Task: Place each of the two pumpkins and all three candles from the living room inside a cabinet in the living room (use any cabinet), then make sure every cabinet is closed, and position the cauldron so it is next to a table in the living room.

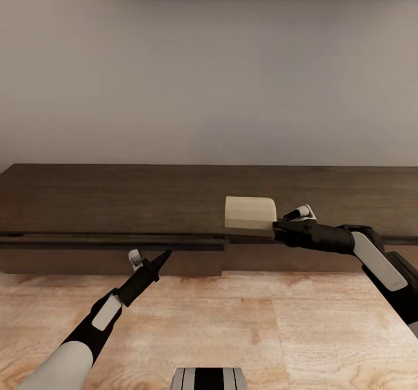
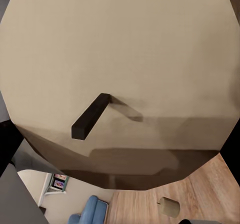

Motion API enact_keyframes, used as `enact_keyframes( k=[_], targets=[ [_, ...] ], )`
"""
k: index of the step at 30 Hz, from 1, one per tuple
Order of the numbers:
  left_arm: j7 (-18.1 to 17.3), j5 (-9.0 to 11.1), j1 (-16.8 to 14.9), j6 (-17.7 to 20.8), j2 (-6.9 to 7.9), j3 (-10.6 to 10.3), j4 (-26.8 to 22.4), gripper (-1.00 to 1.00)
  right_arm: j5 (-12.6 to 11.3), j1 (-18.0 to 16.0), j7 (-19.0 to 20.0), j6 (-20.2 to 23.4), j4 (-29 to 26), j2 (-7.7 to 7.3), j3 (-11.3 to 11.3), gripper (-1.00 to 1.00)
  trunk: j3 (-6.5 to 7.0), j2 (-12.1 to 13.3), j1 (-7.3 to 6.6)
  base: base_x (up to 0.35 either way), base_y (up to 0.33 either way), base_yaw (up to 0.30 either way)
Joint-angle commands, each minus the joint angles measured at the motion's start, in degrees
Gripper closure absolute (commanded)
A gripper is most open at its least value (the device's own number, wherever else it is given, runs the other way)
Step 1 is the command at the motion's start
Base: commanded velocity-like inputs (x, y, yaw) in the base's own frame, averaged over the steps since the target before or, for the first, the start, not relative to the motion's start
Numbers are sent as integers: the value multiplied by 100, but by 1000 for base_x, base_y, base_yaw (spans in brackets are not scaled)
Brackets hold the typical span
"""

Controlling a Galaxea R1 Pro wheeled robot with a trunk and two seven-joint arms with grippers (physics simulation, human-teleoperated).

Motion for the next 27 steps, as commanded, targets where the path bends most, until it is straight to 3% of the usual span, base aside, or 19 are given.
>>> enact_keyframes(
  k=[1,11,27],
  targets=[
    [12,-68,-1,-45,1,-14,236,100,-17,-6,15,21,3,-3,11,100,-5,-1,0,0,0,0],
    [12,-71,-2,-45,1,-14,236,100,-17,-6,151,21,3,-3,11,100,-5,-1,0,-164,0,0],
    [12,-71,-2,-45,1,-14,236,100,-17,-6,182,21,3,1,11,100,-5,-1,0,-66,0,0]
  ],
)
